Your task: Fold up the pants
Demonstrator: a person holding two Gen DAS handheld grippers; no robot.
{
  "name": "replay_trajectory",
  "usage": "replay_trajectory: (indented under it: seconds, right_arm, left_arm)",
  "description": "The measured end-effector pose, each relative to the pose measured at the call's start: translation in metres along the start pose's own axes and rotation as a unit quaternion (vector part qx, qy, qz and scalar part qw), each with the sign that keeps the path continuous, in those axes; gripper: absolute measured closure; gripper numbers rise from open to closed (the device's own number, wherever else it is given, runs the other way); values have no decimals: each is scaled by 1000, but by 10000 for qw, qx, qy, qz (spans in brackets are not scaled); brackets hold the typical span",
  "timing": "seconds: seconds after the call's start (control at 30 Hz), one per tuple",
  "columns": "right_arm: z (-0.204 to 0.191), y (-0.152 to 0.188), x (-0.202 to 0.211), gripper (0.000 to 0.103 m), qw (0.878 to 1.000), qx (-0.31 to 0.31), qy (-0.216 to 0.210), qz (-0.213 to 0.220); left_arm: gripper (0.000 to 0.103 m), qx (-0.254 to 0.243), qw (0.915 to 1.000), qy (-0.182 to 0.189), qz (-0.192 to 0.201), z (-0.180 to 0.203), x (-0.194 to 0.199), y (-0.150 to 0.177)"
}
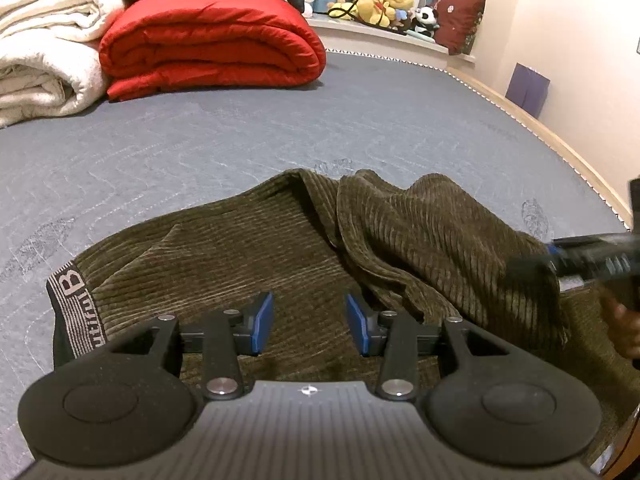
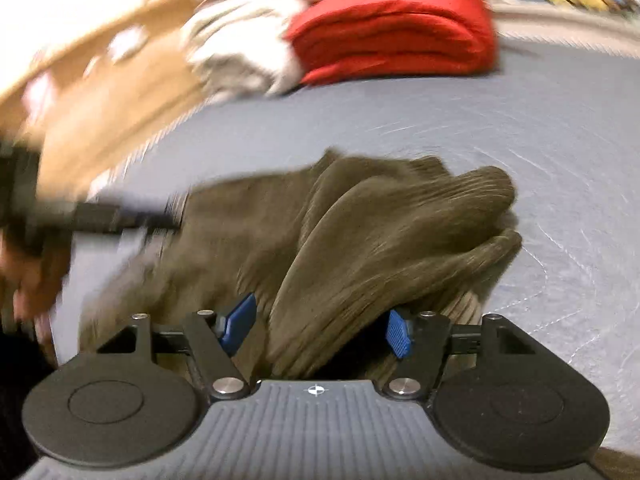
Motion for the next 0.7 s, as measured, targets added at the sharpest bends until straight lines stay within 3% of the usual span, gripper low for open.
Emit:
replay_trajectory:
  seconds: [0.2,0.27,0.43,0.6,0.7]
  right_arm:
    - [45,-6,-32,34,9902,-1376,207,67]
    - [59,-7,-43,35,9815,-1883,328,147]
    - [92,-13,-50,53,9548,-2894,399,551]
    - [112,-19,-51,54,9334,-3459,347,895]
    - [123,-23,-52,63,9221,-3705,299,1079]
  left_arm:
    - [58,19,9999,108,-45,10,-2,-1]
    - [58,-4,9999,145,-56,15,-4,0]
    - [58,-35,9998,159,-91,20,-8,1]
    - [58,-15,9999,134,-103,19,-11,1]
    - [57,1,9999,111,-121,19,-13,1]
Point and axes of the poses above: each gripper's, at about its wrist camera, not at the fingertips, and x roughly against the way its jaws point, z to its right, y to its underside, the point moved 9 cm from there along -x, roughly the way its jaws point, and after that the axes turned 6 degrees about z, right-handed, at the moved point
